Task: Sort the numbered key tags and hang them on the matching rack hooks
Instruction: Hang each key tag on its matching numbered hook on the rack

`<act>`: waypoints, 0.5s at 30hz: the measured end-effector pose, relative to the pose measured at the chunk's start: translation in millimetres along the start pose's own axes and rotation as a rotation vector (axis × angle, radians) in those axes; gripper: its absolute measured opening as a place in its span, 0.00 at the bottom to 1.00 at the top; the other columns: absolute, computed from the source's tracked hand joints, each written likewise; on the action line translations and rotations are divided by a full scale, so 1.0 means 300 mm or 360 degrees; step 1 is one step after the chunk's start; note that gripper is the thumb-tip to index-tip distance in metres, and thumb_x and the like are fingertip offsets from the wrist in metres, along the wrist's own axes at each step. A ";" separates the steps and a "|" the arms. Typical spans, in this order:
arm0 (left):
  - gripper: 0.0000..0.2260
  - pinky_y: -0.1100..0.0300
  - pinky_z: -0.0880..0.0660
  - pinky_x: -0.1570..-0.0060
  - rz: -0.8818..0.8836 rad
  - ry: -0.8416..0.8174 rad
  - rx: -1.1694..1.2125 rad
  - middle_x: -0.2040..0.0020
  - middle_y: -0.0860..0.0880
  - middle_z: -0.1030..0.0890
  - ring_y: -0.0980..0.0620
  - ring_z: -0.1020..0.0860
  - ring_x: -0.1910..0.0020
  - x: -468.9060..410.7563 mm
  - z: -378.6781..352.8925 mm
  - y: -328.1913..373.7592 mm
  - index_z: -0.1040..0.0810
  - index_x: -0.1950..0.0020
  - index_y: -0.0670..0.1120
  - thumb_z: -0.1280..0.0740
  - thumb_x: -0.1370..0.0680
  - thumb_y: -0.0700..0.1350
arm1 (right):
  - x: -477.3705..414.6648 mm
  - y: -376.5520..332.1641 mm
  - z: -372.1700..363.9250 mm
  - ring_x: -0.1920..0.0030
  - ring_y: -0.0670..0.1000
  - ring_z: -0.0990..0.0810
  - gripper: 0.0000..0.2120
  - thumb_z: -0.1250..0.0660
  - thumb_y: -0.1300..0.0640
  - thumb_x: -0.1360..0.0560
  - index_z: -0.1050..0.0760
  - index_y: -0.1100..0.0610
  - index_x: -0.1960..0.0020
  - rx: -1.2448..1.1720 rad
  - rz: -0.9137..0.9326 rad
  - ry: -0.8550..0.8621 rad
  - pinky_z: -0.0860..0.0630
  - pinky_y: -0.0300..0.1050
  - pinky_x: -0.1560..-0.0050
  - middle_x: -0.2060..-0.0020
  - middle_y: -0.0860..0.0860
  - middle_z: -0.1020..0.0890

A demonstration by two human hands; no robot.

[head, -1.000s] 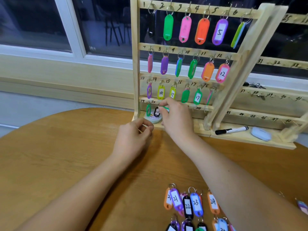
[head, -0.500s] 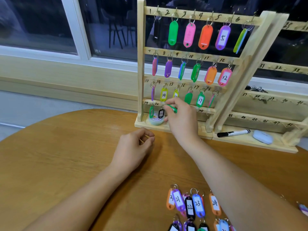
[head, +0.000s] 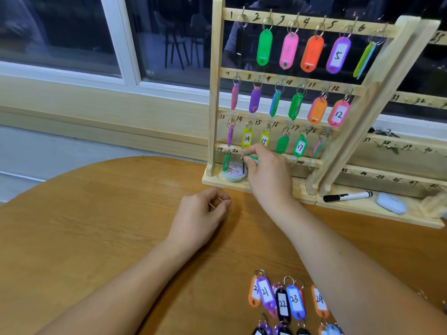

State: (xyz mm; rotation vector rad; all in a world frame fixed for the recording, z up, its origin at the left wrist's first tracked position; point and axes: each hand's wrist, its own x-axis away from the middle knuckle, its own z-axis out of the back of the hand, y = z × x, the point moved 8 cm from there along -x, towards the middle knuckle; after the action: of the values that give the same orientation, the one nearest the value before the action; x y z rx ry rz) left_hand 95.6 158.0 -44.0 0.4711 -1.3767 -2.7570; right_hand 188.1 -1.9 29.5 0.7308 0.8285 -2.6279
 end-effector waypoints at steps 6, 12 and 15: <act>0.01 0.57 0.20 0.55 -0.0022 -0.0055 -0.0005 0.62 0.58 0.15 0.57 0.18 0.63 0.007 -0.013 0.005 0.16 0.51 0.55 0.27 0.20 0.49 | 0.034 -0.008 0.010 0.46 0.57 0.17 0.10 0.30 0.52 0.18 0.19 0.52 0.38 0.0083 0.0040 -0.0205 0.20 0.52 0.50 0.51 0.48 0.13; 0.02 0.68 0.26 0.57 -0.0106 -0.0180 -0.0079 0.61 0.61 0.16 0.58 0.19 0.60 0.033 -0.059 0.029 0.15 0.51 0.55 0.25 0.22 0.49 | 0.169 0.011 0.080 0.51 0.52 0.16 0.07 0.29 0.55 0.21 0.19 0.48 0.44 -0.0013 -0.0043 -0.0383 0.19 0.52 0.48 0.52 0.43 0.14; 0.02 0.66 0.24 0.56 -0.0159 -0.0286 -0.0066 0.60 0.61 0.16 0.58 0.18 0.59 0.056 -0.086 0.057 0.14 0.50 0.55 0.24 0.22 0.48 | 0.236 0.043 0.112 0.58 0.46 0.18 0.04 0.28 0.54 0.23 0.17 0.48 0.49 -0.0118 -0.0153 -0.0484 0.20 0.47 0.49 0.58 0.42 0.16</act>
State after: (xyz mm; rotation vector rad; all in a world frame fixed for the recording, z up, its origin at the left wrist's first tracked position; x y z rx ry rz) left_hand 85.0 124.9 -49.5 0.3048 -1.3621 -2.9671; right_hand 121.9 -40.6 8.7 0.2666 0.8827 -2.6819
